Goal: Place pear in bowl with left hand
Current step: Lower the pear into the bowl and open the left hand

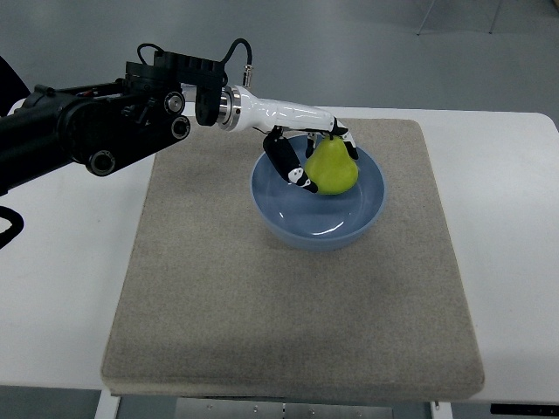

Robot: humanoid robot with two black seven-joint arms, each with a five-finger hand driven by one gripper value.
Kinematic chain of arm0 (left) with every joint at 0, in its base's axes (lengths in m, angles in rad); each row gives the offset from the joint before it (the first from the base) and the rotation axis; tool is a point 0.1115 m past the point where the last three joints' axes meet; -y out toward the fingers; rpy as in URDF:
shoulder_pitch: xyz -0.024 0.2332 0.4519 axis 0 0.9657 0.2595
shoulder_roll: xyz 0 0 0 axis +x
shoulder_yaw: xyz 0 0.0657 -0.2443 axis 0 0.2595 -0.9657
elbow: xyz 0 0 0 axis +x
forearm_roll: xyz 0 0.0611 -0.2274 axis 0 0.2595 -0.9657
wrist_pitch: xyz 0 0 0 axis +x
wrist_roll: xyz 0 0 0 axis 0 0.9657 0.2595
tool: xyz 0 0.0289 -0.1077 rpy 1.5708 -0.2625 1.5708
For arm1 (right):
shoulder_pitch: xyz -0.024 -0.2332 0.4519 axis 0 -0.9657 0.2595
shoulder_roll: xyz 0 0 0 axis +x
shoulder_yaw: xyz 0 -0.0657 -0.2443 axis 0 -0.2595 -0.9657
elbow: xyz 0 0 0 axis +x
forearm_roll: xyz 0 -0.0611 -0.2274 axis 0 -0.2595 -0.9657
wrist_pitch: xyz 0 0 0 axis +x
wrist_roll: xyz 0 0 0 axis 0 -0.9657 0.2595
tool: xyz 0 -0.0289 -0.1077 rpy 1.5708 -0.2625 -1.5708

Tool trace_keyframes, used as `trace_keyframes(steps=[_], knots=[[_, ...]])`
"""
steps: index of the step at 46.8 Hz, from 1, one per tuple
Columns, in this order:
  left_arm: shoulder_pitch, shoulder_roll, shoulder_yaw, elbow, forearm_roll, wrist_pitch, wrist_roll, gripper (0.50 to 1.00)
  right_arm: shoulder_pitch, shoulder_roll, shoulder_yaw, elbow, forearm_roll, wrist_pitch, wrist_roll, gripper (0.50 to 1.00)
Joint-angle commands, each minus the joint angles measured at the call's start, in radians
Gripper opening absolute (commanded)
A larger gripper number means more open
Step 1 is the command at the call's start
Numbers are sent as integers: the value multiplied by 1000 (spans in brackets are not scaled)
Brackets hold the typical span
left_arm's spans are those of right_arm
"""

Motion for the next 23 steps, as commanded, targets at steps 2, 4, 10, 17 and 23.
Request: trace_keyframes(steps=[2,4,10,17,23], knots=[[16,1,-3,0,-1,0,0,788,0,0,0,0,0,0,0,924],[24,0,-5,0,-4,3,1,897,0,0,0,0,0,0,0,924],[33,0,-3,-2,-4,3,1,904,0,0,0,0,0,0,0,924],[35,0,-2,-2,-4,3,1,915,0,0,0,-1,0,0,0,924],[36,1,-2,-2,-4,3,1,919,0,0,0,0,0,0,0,924]])
